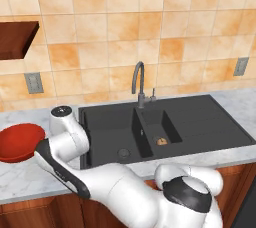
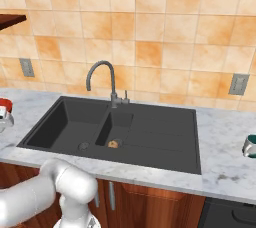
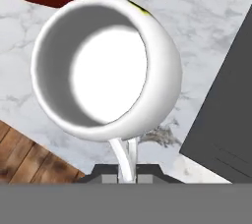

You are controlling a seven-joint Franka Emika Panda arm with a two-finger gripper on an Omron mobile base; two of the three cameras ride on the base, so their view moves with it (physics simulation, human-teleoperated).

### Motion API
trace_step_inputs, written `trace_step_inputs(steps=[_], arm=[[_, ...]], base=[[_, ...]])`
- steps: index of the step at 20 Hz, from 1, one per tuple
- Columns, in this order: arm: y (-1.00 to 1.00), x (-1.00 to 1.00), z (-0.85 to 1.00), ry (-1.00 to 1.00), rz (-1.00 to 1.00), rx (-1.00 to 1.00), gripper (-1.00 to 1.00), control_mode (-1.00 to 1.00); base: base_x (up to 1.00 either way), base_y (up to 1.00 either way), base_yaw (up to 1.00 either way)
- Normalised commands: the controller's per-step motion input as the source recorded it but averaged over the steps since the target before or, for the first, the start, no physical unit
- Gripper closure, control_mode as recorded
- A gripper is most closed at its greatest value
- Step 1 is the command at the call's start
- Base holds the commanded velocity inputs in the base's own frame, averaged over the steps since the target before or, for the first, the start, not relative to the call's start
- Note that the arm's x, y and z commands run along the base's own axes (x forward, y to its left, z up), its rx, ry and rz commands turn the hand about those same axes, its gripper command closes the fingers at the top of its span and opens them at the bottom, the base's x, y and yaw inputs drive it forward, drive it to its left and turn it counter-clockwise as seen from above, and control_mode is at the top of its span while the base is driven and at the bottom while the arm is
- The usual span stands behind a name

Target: Clear the mugs and bowl far away from the sink.

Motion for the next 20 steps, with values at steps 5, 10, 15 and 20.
trace_step_inputs(steps=[5,10,15,20], arm=[[-0.87,-0.45,0.90,-0.18,0.02,0.04,1.00,-1.00],[-0.98,-0.66,1.00,-0.01,-0.04,0.14,1.00,-1.00],[-0.78,-0.42,1.00,0.01,-0.22,0.05,1.00,-1.00],[-0.74,-0.30,1.00,0.06,-0.26,0.00,1.00,-1.00]], base=[[0.00,0.00,0.00],[0.00,0.00,0.00],[0.00,0.00,0.00],[0.00,0.00,0.00]])
